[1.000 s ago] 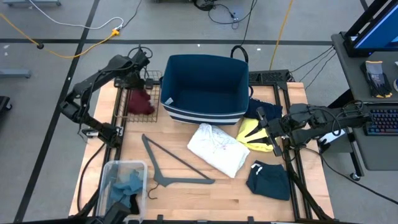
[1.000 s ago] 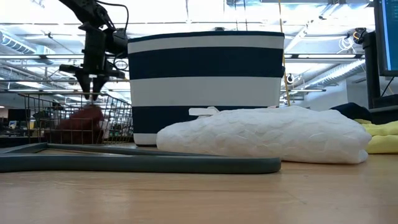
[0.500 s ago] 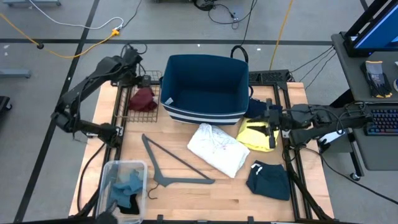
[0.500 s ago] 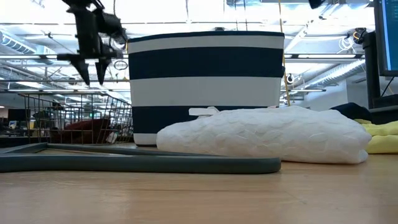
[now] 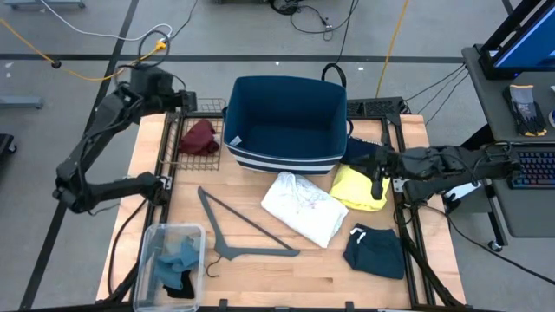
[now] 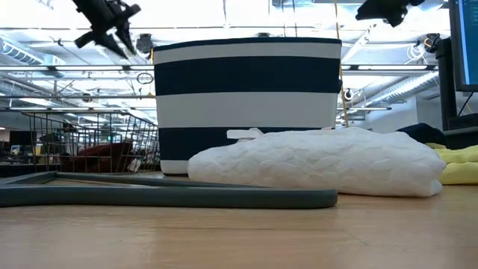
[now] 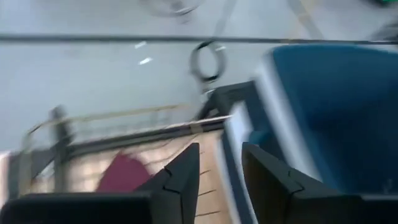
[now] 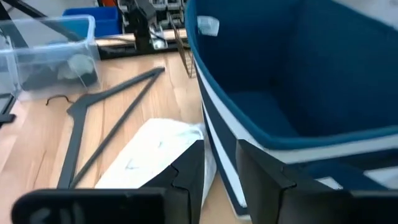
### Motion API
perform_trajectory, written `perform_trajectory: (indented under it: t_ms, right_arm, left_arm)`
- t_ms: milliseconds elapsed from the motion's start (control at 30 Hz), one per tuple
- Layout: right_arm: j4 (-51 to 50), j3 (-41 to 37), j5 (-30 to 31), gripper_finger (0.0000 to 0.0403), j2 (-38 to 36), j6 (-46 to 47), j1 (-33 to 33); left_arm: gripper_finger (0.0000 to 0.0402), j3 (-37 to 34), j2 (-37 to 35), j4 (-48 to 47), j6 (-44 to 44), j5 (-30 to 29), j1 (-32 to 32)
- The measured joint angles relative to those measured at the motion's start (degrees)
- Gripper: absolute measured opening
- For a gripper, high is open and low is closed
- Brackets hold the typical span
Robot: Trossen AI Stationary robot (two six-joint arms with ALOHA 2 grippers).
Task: Pick & Place Cloths
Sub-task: Put the dark blue boxer into the brown wire basket
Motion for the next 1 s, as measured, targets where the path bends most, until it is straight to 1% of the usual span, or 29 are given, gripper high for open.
perform_trajectory:
  t_ms: [100,233,333,400,533,700,767,833,933,1000]
  right_arm:
    - [-1.5,0.0,0.0,0.0068,0.0,1.4,0.0]
    - [-4.9,0.0,0.1,0.0037,0.0,3.2,0.0]
    - [-8.1,0.0,1.2,0.0011,0.0,5.6,0.0]
    - [-10.4,0.0,2.7,0.0003,0.1,7.7,0.0]
    - [-16.7,0.7,5.7,0.0002,0.9,12.4,0.0]
    - [-28.9,4.2,5.7,0.0001,4.9,18.9,-0.8]
    - [-33.1,5.2,4.6,0.0001,7.0,21.0,-1.7]
    - [-35.8,5.4,1.8,0.0003,8.8,22.1,-2.9]
    - [-38.9,5.4,-1.9,0.0004,11.5,22.0,-4.9]
    - [-40.5,5.4,-2.6,0.0005,13.0,21.1,-5.9]
  left_arm:
    - [0.0106,0.0,-1.3,3.7,3.6,7.0,0.0]
    - [0.0098,0.0,-1.5,7.1,9.0,18.1,-0.1]
    - [0.0099,0.0,-1.3,9.4,12.0,23.1,-0.8]
    - [0.0099,0.0,-1.3,10.3,13.6,23.8,-1.7]
    - [0.0099,0.0,-1.3,11.4,15.6,23.8,-2.8]
    - [0.0099,0.0,-1.3,11.4,16.0,23.3,-2.9]
    - [0.0099,0.0,-1.3,11.4,16.0,23.3,-2.9]
    - [0.0099,0.0,-1.3,11.4,16.0,23.3,-2.9]
    - [0.0099,0.0,-1.3,11.4,16.3,23.3,-2.8]
    - [0.0099,0.0,-1.3,11.4,16.4,23.3,-2.9]
